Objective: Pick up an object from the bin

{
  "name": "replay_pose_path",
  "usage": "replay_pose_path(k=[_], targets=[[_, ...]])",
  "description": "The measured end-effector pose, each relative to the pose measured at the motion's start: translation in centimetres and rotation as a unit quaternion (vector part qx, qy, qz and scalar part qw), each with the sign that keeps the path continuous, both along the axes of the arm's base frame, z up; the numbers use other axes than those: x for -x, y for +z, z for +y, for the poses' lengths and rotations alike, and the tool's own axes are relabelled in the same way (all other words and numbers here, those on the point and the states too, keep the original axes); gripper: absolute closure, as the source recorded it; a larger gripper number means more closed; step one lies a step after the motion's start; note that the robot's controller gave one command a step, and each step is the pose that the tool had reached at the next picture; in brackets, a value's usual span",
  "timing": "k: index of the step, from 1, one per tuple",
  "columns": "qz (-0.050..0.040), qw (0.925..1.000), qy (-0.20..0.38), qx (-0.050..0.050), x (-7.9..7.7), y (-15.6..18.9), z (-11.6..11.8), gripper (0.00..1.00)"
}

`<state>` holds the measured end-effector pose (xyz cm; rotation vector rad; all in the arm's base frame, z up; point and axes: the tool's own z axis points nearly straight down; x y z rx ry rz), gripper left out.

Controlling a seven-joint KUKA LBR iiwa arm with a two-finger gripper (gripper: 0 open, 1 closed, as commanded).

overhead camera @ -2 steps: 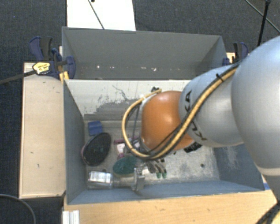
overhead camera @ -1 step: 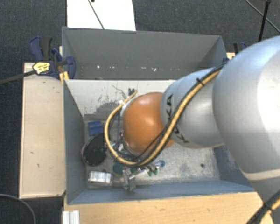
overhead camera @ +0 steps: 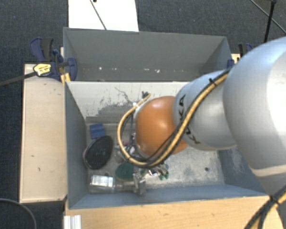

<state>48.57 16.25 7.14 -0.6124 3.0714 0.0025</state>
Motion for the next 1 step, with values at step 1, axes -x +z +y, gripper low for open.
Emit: replay_pose_path(k=[1], targets=[[0.0031,1.0,-0.001,0.001,0.25,-0.12,0.07,1.0]])
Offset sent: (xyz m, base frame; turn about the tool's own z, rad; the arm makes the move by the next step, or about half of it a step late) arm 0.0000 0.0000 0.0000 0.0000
